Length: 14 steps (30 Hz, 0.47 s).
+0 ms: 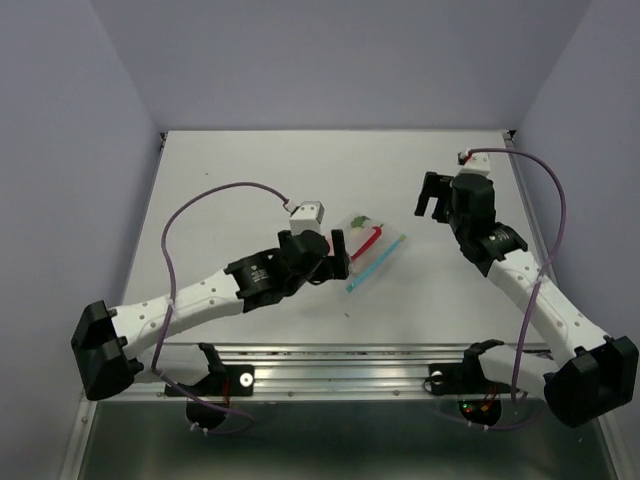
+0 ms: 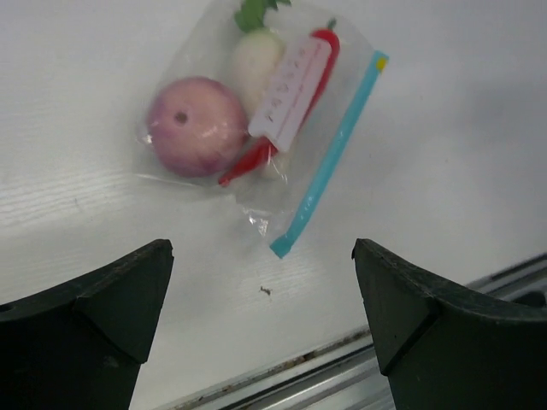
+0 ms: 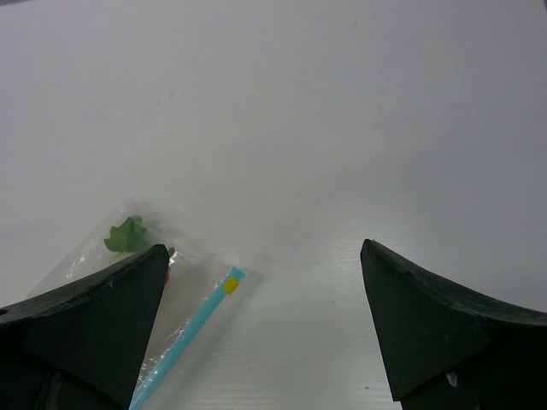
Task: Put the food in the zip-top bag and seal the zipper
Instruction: Place the zip-top bag on the table
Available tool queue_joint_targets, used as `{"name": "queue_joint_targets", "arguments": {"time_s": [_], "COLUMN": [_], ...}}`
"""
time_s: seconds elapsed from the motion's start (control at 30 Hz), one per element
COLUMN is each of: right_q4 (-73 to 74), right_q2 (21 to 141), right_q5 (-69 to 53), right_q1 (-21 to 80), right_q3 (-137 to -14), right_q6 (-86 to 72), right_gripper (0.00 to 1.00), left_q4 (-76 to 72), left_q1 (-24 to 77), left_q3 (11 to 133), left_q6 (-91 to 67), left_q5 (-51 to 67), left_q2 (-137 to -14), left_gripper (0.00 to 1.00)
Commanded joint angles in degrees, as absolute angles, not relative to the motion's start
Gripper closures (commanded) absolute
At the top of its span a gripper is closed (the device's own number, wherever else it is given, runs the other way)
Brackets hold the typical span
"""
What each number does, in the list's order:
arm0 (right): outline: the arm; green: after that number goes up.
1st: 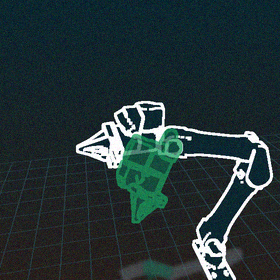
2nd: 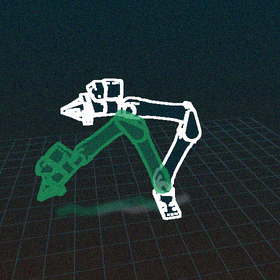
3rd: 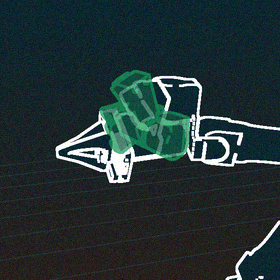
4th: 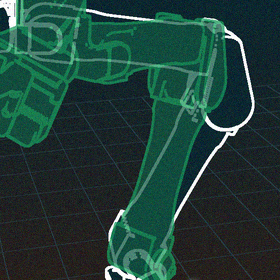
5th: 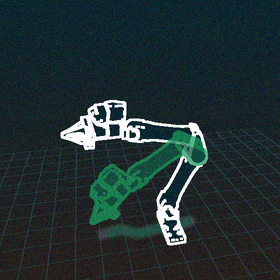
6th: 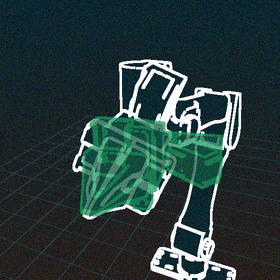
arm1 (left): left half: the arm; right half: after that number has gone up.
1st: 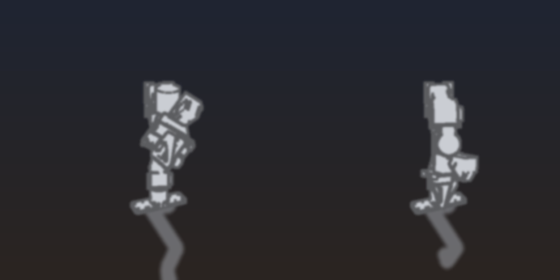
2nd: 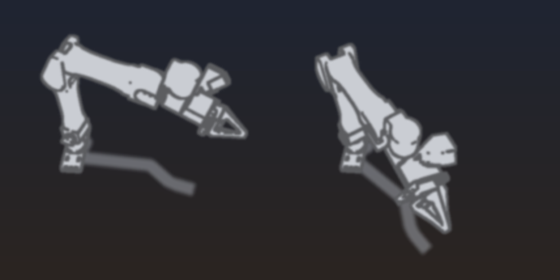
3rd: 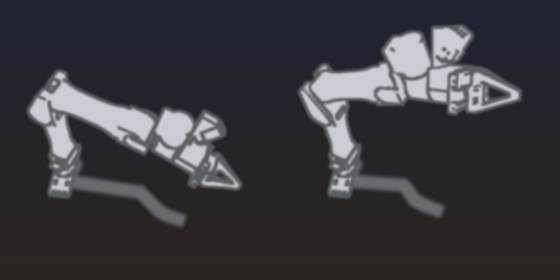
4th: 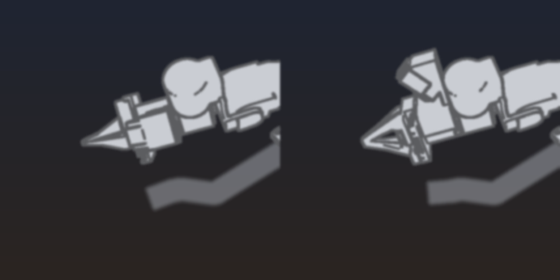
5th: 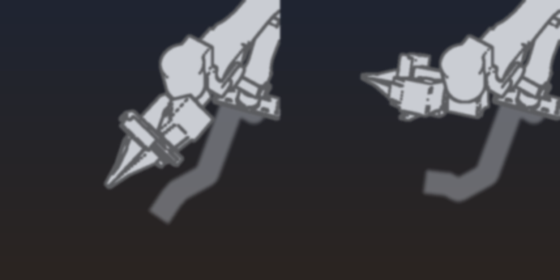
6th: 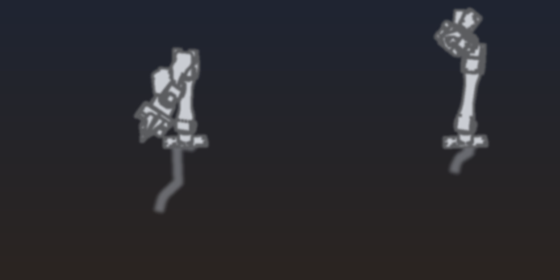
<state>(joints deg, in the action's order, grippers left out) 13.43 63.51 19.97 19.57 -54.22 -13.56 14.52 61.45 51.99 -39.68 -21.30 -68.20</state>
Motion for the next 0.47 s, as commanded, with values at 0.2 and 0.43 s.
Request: {"name": "queue_joint_targets", "arguments": {"time_s": [0.2, 0.43], "right_q4": [17.93, 17.93], "right_q2": [58.54, 50.9], "right_q5": [24.26, 29.79], "right_q1": [19.6, 19.6], "right_q3": [-50.98, -47.11], "right_q6": [-31.37, -31.38], "right_gripper": [0.0, 0.0], "left_q4": [28.56, 25.49], "left_q1": [32.18, 21.98], "left_q3": [58.1, 53.97], "left_q6": [-47.02, -45.36], "left_q5": [-26.54, -25.76], "left_q2": [-69.17, -64.7], "left_gripper": [0.01, 0.01]}}
